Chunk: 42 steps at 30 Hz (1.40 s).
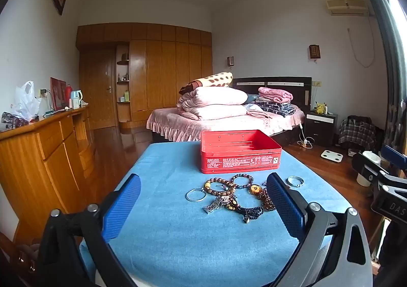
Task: Organize jewelry
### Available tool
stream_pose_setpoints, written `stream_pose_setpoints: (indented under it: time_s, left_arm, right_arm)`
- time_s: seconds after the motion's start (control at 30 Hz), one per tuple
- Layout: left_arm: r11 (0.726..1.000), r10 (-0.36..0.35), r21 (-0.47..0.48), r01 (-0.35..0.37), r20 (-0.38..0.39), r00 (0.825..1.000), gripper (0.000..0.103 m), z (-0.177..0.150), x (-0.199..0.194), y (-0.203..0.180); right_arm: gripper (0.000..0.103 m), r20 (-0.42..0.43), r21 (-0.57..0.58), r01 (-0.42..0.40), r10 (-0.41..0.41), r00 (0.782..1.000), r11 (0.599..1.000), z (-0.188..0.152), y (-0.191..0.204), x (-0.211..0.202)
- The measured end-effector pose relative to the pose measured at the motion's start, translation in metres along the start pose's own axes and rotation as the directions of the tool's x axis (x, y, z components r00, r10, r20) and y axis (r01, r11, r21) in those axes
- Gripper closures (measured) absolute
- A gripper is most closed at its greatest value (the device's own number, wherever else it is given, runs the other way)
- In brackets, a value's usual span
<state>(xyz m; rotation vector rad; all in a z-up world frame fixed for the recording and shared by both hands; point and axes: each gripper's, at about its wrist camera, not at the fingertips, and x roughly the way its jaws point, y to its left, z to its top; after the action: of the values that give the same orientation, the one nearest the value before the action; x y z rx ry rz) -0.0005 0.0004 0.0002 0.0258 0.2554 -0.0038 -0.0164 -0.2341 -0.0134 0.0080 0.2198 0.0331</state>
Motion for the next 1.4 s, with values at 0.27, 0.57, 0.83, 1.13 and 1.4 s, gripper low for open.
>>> stream_pose_setpoints:
  time_s: [0.27, 0.57, 0.83, 1.13, 1.4]
  left_arm:
    - [1.000, 0.002, 0.005, -0.002, -0.005, 1.000, 0.006, 0.0002, -0.0002, 0.0006]
    - [1.000, 0.003, 0.006, -0.003, -0.007, 1.000, 0.006, -0.0001, 0.0002, -0.0012]
    - [1.000, 0.002, 0.005, -0.002, -0.007, 1.000, 0.006, 0.0000, 0.0003, -0.0011]
    - [1.000, 0.002, 0.005, -0.002, -0.008, 1.000, 0.006, -0.0001, 0.0002, -0.0011]
    - [1.000, 0.003, 0.005, -0.003, -0.007, 1.000, 0.006, -0.0001, 0.0002, -0.0012]
  right_arm:
    - [0.005, -0.004, 0.000, 0.000, 0.000, 1.000, 1.000, 0.0000, 0.0000, 0.0002]
    - [0.005, -0.005, 0.001, 0.000, 0.000, 1.000, 1.000, -0.0002, -0.0001, 0.0006]
    - [0.005, -0.005, 0.001, 0.000, 0.000, 1.000, 1.000, -0.0004, 0.0000, 0.0007]
    - [0.005, -0.006, 0.002, 0.000, 0.000, 1.000, 1.000, -0.0005, 0.0000, 0.0010]
    - [0.005, -0.006, 0.002, 0.000, 0.000, 1.000, 1.000, -0.0006, 0.0003, 0.0012]
